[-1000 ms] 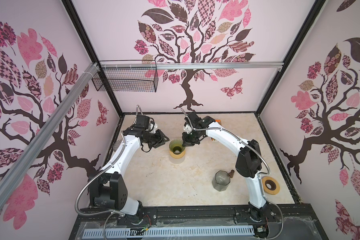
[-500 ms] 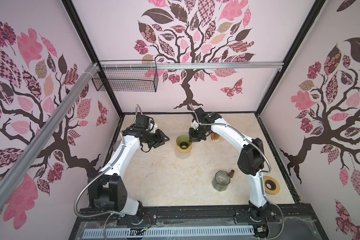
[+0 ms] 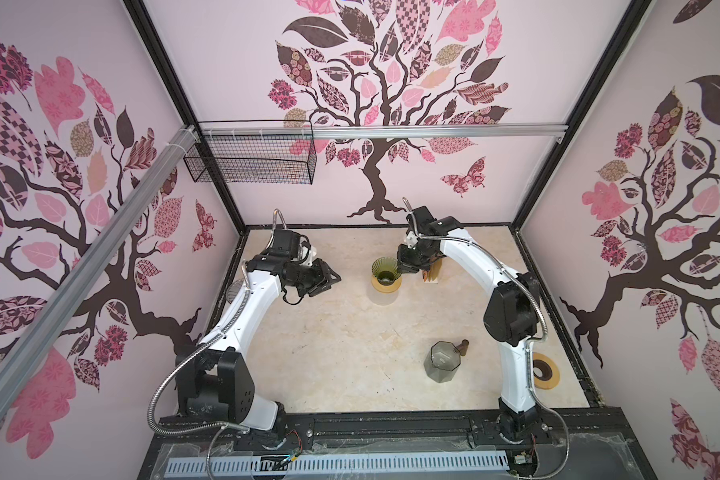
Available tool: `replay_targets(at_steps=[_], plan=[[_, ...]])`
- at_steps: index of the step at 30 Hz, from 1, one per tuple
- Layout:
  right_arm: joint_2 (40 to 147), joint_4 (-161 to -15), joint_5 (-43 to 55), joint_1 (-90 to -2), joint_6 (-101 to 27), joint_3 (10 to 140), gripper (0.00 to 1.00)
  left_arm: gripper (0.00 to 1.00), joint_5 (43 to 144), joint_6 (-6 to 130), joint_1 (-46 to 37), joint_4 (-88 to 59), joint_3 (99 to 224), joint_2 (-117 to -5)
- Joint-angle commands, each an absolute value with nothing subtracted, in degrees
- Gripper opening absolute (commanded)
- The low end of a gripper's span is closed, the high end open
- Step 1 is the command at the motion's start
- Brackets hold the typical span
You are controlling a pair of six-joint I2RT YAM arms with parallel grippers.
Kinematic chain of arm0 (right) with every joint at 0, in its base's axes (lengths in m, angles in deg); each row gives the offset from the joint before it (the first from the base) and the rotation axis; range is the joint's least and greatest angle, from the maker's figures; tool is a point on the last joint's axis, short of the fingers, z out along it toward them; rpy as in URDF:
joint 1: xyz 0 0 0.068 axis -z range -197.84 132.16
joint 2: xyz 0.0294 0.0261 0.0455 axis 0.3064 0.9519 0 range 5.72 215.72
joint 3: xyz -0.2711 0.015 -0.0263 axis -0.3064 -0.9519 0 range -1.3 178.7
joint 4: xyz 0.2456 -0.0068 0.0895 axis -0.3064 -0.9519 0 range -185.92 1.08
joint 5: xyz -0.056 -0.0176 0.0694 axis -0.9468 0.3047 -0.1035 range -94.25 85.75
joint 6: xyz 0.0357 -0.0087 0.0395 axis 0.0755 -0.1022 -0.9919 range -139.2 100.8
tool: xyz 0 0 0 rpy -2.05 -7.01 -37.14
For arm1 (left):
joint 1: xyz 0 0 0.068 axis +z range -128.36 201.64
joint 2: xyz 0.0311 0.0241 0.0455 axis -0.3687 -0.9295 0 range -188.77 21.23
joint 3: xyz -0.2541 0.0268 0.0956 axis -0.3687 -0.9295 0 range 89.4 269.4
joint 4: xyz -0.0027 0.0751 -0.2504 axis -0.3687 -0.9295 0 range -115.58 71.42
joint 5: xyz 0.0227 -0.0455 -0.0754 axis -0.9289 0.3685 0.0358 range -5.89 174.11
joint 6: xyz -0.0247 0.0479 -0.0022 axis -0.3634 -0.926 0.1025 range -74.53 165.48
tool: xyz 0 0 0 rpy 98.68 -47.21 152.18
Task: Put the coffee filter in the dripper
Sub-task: 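Open the right gripper off the dripper rim while the left gripper draws back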
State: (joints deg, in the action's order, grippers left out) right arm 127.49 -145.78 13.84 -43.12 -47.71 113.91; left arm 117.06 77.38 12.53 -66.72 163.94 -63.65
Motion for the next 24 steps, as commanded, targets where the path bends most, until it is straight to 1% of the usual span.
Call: replay_targets(at_steps=[1,9,15,24], plan=[[125.98,-147.63,12.67,-43.62,-46.89,112.62,0.06,0.43,117.63,76.7,11.66,-66.08,165.3,-63.51],[127.7,-148.2,13.97,-44.89,-46.27,114.51,0.08,0.43,117.33,76.72,10.8,-66.26,165.67,-64.01],[127.71,-148.32,13.75,-44.97,-46.27,116.05,0.13,0.43,117.18,76.77,10.61,-66.31,165.35,-63.84],[127.99,-149.53,12.99,-44.95,-46.44,118.99,0.17,0.44,116.9,76.9,10.54,-66.22,165.95,-63.88]])
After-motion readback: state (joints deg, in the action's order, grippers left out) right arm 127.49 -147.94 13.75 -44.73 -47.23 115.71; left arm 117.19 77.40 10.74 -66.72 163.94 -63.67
